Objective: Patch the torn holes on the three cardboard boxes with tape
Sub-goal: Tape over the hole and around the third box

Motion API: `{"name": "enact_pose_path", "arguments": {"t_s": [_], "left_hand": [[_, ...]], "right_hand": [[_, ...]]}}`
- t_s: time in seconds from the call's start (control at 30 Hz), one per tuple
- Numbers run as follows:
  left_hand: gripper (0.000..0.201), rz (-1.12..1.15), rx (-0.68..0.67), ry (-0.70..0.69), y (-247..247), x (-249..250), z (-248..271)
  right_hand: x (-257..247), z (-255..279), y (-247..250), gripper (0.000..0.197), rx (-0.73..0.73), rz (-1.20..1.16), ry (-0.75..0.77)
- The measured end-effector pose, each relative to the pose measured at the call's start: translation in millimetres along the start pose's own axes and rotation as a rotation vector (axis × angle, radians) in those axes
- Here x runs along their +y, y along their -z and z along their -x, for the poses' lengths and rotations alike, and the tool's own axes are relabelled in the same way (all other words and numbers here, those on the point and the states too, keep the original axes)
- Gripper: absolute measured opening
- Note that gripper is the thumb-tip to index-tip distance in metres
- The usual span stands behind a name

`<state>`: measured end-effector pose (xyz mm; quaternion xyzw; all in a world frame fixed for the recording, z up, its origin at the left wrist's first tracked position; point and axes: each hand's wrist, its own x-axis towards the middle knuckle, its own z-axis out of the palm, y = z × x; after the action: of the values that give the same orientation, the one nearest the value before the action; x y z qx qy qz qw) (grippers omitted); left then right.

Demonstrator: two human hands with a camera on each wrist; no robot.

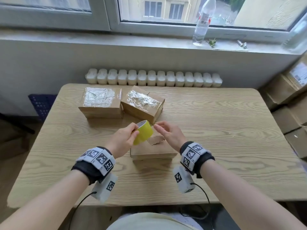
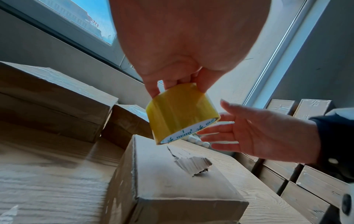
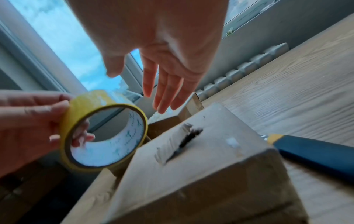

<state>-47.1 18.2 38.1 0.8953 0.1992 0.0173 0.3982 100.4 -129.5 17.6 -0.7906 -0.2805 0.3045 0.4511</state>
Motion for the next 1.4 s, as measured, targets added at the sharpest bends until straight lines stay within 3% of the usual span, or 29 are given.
{"name": "enact_pose_path", "arguments": {"t_s": [0.07,0.2,0.3,0.43,0.7,0.87,0.97,1.1,1.2,1.33,1.4], "left_hand": [[0.012,0.006,-0.017,-0.025,0.2,4.4,-1.7],[0.011,-0.004,-0.028,-0.042,0.9,7.4,-5.2],[0.011,-0.008,-0.026,-0.042,1.5,6.5,-3.7],[0.012,-0.02,-0.029,-0.066,1.0,5.6,0.6],[0.019,-0.014,-0.006,-0.109,5.6,-0.2,5.5],[0.024,-0.105,-0.053,-0.126,12.0,-2.3,4.5],[0.015,-0.179,-0.082,-0.066,14.8,-4.6,-1.0],[0.019,-0.254,-0.115,0.01,14.2,-4.2,-4.0],[0.028,-0.222,-0.119,0.021,11.7,-1.6,-4.7],[0.042,-0.471,-0.118,0.088,15.8,-0.1,-5.3],[0.046,-0.455,-0.104,0.096,19.1,-0.8,-6.5]], "right_hand": [[-4.7,-4.0,1.0,0.029,-0.01,-0.048,-0.009],[-6.7,-7.9,1.2,0.004,0.101,-0.082,0.007],[-8.7,-6.3,2.9,0.006,0.082,-0.178,-0.025],[-13.3,-4.1,2.5,0.023,-0.002,-0.245,-0.092],[-15.2,-2.2,12.5,0.017,-0.079,-0.425,-0.186],[-17.2,3.1,16.6,0.019,-0.071,-0.363,-0.109],[-17.8,5.2,15.4,0.016,-0.071,-0.367,-0.08],[-14.1,7.7,11.2,0.014,-0.123,-0.327,-0.119],[-9.1,9.8,5.8,0.012,-0.088,-0.336,-0.146],[-6.4,15.6,7.2,0.003,-0.035,-0.428,-0.15],[-5.0,15.2,8.1,0.004,-0.024,-0.442,-0.159]]}}
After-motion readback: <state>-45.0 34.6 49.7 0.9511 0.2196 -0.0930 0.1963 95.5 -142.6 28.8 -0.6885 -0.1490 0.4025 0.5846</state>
